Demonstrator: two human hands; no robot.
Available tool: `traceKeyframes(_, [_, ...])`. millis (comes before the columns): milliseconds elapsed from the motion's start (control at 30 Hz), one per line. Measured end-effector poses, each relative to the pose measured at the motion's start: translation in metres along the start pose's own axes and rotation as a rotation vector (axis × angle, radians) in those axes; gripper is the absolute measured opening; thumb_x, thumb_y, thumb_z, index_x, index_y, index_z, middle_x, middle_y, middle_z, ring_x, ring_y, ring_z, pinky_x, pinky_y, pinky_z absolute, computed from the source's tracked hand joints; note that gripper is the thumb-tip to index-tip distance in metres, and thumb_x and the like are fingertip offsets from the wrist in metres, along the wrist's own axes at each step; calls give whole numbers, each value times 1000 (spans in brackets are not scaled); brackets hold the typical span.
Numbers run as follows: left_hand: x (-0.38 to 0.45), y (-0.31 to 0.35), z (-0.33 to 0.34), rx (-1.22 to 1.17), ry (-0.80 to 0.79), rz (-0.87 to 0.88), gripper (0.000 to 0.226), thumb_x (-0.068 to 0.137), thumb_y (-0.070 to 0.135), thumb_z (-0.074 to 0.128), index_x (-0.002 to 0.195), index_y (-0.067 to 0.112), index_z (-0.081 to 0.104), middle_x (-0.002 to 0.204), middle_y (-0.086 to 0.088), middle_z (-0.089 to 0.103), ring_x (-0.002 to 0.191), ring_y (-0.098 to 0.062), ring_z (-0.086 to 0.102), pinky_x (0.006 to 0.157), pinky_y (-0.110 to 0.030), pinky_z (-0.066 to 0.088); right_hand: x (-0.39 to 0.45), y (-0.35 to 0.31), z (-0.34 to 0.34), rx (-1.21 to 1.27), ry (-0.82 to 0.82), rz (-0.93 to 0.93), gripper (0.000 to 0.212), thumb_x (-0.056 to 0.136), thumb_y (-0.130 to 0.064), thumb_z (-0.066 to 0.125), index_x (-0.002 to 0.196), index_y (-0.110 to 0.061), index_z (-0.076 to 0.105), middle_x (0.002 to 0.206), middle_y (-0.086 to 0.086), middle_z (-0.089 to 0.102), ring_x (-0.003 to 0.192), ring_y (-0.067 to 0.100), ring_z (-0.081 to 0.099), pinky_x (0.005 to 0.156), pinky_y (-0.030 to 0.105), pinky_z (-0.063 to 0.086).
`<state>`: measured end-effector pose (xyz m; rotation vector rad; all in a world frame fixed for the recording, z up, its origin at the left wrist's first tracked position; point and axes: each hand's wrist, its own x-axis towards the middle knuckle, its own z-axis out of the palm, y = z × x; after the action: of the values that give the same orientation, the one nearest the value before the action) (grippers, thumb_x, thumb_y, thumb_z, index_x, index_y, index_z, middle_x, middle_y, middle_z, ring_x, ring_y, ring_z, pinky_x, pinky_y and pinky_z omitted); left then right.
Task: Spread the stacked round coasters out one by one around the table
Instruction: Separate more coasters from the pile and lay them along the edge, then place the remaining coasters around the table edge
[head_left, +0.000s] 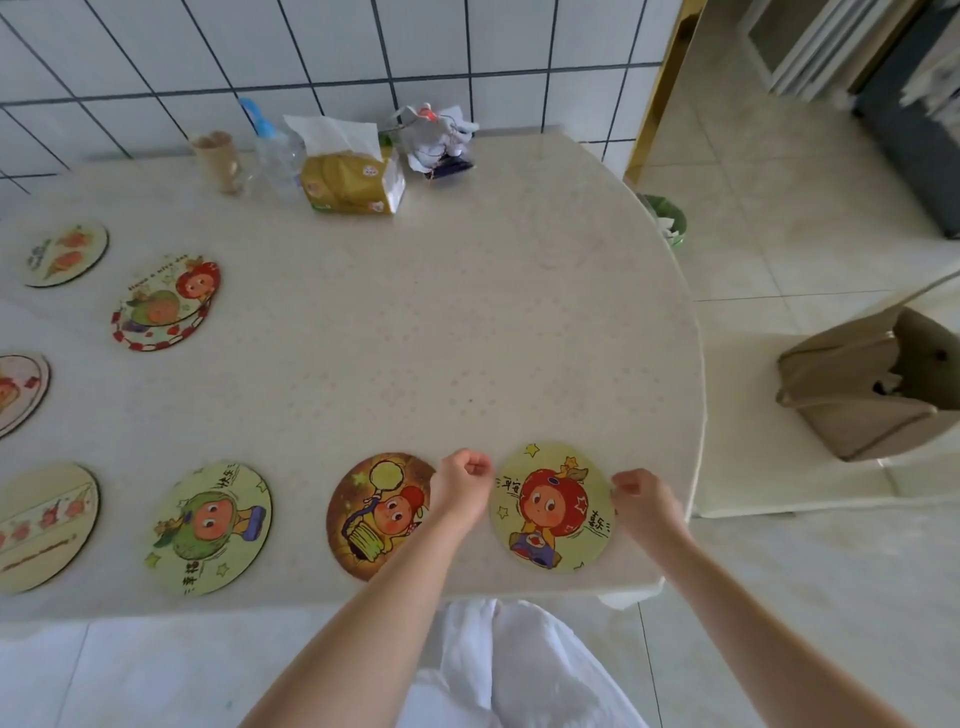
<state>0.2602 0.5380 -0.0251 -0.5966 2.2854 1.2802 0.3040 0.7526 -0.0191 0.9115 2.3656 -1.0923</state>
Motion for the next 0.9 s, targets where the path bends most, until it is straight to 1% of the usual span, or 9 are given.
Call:
traceKeyframes(67, [2,-4,-8,-36,36,-19,17,87,12,57,97,20,69,91,7,67,86,-13,63,76,-26,51,2,-9,0,1,38,-97,29,90,-3,47,116,-7,62,115,9,66,86,19,61,70,25,49])
traceKeyframes(133, [6,-8,-19,-82,61,-17,19,86,10,56,95,23,68,93,8,68,85,-9,62,72,-22,49,6,-26,3,35,32,-155,27,92,-3,48,115,-6,62,115,9,65,92,15,58,79,24,48])
traceKeyframes(267, [17,-18,-53,-213,98,-68,20,84,10,57,97,22,67,96,2,68,85,-15,65,78,-33,58,14,-71,23,6,-101,-243,25,91,-10,48,112,-15,62,108,-3,63,100,14,59,78,22,45])
traceKeyframes(333, [24,-24,-74,-266,131,-101,22,85,8,56,101,20,66,94,1,67,75,-16,64,70,-32,57,15,-96,38,0,-150,-295,22,90,-12,49,105,-18,63,103,-5,65,98,13,60,75,21,45])
traceKeyframes(433, [37,-32,-114,-301,185,-103,23,85,4,53,100,18,63,90,-2,64,67,-15,58,58,-27,50,17,-144,64,-31,-208,-381,17,88,-9,52,94,-19,65,98,-2,67,96,15,62,86,30,50])
traceKeyframes(567, [66,-50,-189,-311,280,-138,23,84,4,54,94,23,62,97,-8,66,85,-22,59,86,-42,54,18,-225,116,-73,-265,-506,17,85,-2,54,93,-8,67,99,11,70,97,27,64,93,42,49])
traceKeyframes(667, [89,-64,-244,-299,360,-169,25,81,5,55,100,18,65,90,-8,66,77,-24,61,84,-45,55,16,-278,151,-133,-299,-574,20,87,-4,52,99,-4,68,107,13,70,102,28,63,95,37,47])
traceKeyframes(767, [119,-76,-303,-309,411,-204,28,81,4,57,106,13,66,83,-6,66,71,-24,62,78,-44,56,14,-337,191,-156,-324,-593,22,88,-5,51,101,-5,68,109,13,70,104,27,62,89,28,44])
traceKeyframes(900, [168,-83,-379,-299,453,-230,32,80,2,57,111,8,65,90,-9,67,75,-26,63,80,-43,56,20,-416,246,-167,-340,-561,22,88,-10,51,102,-9,68,108,12,69,103,26,61,80,25,44])
